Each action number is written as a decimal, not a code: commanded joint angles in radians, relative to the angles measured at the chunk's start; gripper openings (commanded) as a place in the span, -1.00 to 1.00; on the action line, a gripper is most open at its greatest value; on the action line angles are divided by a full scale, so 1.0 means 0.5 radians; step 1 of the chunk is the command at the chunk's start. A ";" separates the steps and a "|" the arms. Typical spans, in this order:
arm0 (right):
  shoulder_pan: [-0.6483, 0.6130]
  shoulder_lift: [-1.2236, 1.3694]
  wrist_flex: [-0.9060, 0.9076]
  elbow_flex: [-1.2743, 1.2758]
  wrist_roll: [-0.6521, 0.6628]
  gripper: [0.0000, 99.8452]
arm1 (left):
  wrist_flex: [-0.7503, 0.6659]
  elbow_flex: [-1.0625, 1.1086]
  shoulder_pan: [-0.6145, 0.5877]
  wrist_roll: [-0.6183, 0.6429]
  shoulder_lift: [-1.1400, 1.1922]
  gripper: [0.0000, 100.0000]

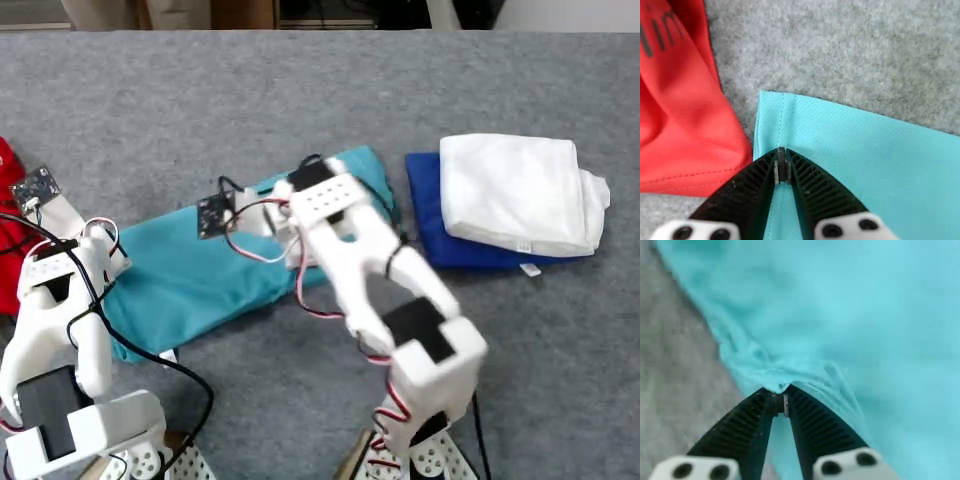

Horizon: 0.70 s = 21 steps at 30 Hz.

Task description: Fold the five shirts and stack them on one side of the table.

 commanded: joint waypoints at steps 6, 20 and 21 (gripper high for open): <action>0.002 0.468 -0.043 -0.502 -0.098 -0.99 | 0.003 -0.095 -0.015 0.000 -0.008 -0.96; 0.180 -0.290 0.660 -0.661 -0.104 -0.99 | 0.307 -0.249 -0.021 0.000 -0.029 -0.96; 0.226 -0.348 0.657 -0.658 -0.129 -0.99 | 0.448 -0.331 -0.034 0.000 -0.029 -0.96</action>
